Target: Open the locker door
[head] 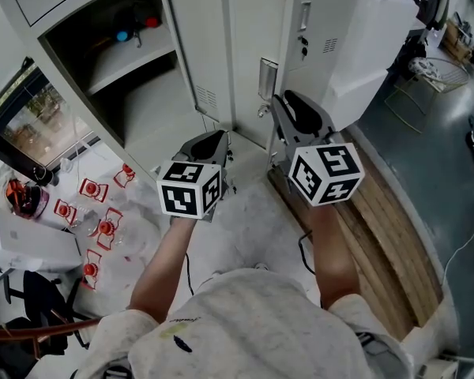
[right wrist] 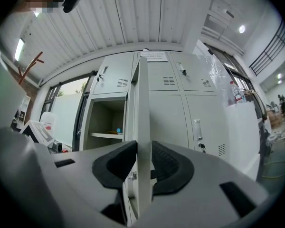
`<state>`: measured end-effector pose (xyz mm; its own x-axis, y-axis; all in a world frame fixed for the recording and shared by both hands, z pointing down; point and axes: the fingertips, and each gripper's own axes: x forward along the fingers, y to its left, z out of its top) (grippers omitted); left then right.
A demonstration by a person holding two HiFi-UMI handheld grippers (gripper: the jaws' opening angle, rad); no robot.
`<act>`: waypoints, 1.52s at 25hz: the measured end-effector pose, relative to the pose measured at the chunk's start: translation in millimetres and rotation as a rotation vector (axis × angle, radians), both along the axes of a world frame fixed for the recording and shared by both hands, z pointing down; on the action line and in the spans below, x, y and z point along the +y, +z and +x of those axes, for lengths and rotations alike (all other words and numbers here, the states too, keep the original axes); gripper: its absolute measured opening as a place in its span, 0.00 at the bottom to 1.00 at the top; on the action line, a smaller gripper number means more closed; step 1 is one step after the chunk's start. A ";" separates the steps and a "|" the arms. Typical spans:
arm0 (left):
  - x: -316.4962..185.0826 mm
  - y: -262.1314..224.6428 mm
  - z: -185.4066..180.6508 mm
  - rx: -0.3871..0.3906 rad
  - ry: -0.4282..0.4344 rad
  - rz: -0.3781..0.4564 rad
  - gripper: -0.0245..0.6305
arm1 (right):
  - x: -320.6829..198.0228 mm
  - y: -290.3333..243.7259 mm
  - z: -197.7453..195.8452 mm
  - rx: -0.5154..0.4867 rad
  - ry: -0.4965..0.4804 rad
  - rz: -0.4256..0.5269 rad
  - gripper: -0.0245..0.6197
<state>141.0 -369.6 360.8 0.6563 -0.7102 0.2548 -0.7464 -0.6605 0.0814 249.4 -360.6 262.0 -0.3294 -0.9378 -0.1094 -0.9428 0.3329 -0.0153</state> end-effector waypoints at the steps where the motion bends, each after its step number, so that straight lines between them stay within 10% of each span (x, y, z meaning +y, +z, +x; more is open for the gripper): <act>1: 1.6 -0.4 -0.6 0.000 0.001 0.000 0.05 | 1.3 0.0 -0.4 0.000 0.001 -0.002 0.18; 20: 36.3 -5.5 -22.8 0.011 0.006 0.010 0.05 | 43.3 9.9 -44.9 0.048 -0.004 -0.031 0.13; 38: 43.8 -14.3 -118.9 0.007 -0.215 0.042 0.05 | 40.1 30.0 -148.7 0.050 -0.218 -0.067 0.07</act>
